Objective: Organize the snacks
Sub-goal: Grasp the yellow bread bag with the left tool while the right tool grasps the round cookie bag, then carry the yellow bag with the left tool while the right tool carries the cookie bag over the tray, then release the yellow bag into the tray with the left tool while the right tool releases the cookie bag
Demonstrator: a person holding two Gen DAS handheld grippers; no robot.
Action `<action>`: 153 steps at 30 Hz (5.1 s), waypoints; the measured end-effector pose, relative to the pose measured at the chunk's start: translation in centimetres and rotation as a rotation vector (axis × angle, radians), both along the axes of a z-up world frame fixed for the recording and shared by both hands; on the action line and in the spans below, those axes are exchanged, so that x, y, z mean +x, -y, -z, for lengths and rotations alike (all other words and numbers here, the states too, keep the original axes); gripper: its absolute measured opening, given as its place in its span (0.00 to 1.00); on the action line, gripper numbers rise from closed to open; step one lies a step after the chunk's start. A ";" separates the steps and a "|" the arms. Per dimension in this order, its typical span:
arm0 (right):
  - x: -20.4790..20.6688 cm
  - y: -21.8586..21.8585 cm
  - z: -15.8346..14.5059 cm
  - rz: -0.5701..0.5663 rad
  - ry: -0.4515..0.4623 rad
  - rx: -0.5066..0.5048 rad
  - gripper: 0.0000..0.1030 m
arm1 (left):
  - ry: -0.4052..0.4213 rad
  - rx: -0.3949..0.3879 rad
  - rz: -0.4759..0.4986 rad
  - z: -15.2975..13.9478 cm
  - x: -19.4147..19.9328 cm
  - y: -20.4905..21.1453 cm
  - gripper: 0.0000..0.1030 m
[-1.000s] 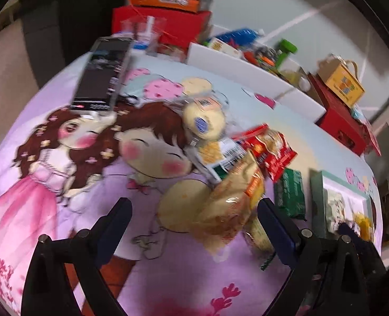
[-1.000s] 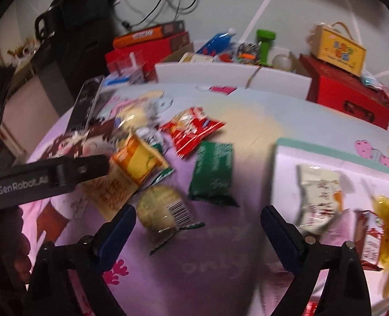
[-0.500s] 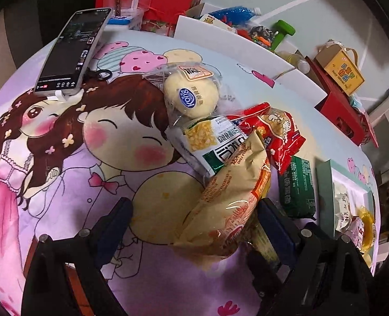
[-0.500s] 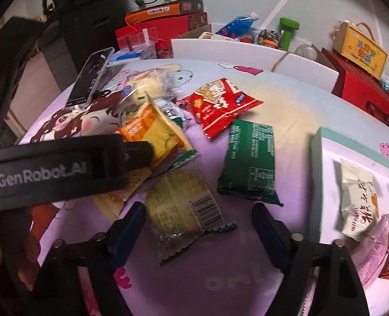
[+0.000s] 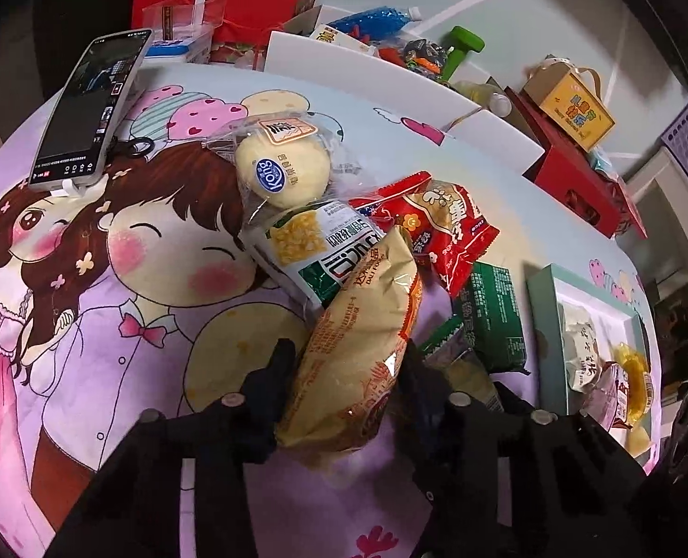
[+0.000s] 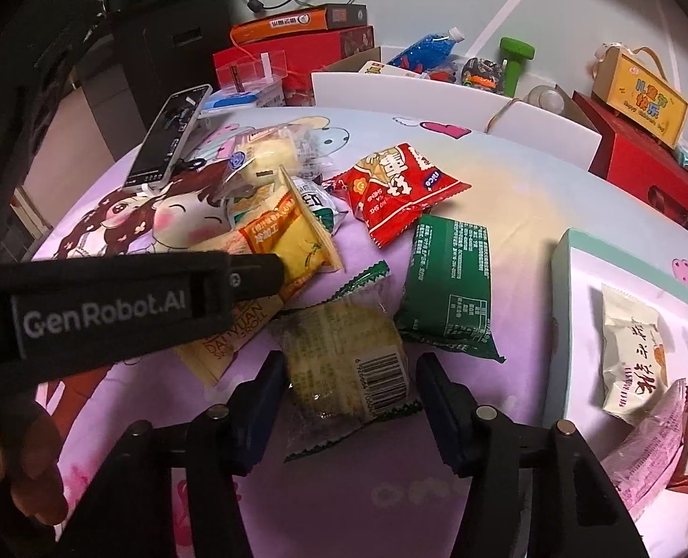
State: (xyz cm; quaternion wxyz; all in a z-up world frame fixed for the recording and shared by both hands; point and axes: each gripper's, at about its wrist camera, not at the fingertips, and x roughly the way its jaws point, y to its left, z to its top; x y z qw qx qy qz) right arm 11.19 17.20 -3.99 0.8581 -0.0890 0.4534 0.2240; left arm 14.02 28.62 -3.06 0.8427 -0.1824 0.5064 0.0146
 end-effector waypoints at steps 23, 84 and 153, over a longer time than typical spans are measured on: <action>-0.9 2.9 -4.2 0.052 0.083 0.055 0.58 | 0.096 0.052 -0.001 -4.5 -1.8 0.3 0.31; 4.7 25.9 -5.7 0.593 0.079 0.127 0.58 | 0.101 0.162 0.448 -3.7 4.0 22.9 0.31; 4.7 24.5 -5.5 0.615 0.017 -0.001 1.00 | 0.074 0.237 0.198 -5.3 3.8 16.6 0.94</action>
